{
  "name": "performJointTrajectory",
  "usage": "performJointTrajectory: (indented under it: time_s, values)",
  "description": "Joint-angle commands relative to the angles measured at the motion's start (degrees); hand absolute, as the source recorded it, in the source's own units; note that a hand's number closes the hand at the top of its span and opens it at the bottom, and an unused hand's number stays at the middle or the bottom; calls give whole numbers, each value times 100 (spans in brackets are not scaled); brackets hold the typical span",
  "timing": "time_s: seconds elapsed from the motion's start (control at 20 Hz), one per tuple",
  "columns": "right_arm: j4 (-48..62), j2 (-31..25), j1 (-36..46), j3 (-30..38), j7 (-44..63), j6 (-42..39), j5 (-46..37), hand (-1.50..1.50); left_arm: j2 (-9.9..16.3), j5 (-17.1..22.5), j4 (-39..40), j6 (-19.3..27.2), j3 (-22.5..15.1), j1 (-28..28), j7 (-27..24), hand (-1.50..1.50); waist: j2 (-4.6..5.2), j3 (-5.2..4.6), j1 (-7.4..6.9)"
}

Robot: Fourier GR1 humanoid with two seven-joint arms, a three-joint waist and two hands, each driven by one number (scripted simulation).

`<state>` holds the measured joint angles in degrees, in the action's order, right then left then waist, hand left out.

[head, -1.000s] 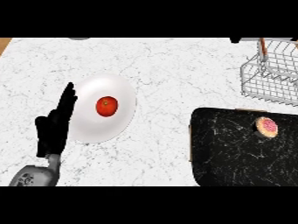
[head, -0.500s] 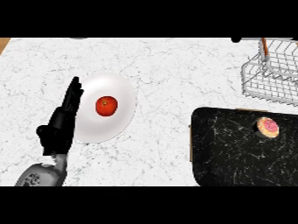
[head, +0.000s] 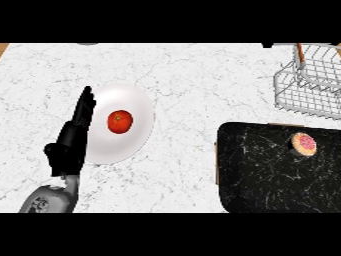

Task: Pick the cupcake from the tray and place it in the tiered basket

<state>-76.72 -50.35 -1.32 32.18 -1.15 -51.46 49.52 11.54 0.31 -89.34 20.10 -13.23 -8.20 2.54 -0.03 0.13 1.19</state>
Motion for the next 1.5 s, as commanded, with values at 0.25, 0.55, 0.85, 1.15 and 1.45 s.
performJointTrajectory:
  time_s: [0.25, 0.55, 0.85, 1.15, 1.45]
  values:
    - [-1857, -984, 33, 488, -216, -116, -2856, -150, 77, 9, -169, -87, 32, -131, 261, 0, -18, -1, -82]
    - [-3138, -553, -287, 69, 275, 292, -3760, -150, 67, 17, -60, -193, 141, 66, -93, 0, -9, -14, -82]
    - [-3452, -239, 220, -678, 1063, 505, -3962, -150, -73, -125, -414, -229, 98, 76, 264, 0, -2, -14, -148]
    - [-3647, -436, 387, -874, 1869, 77, -3766, -150, -275, -384, -278, -208, -1, 113, 113, 0, 1, -16, -138]
    - [-3815, -163, 400, -1142, 2211, -149, -4197, -150, -480, -457, -43, -200, 115, 2, 63, 0, 4, -14, -135]
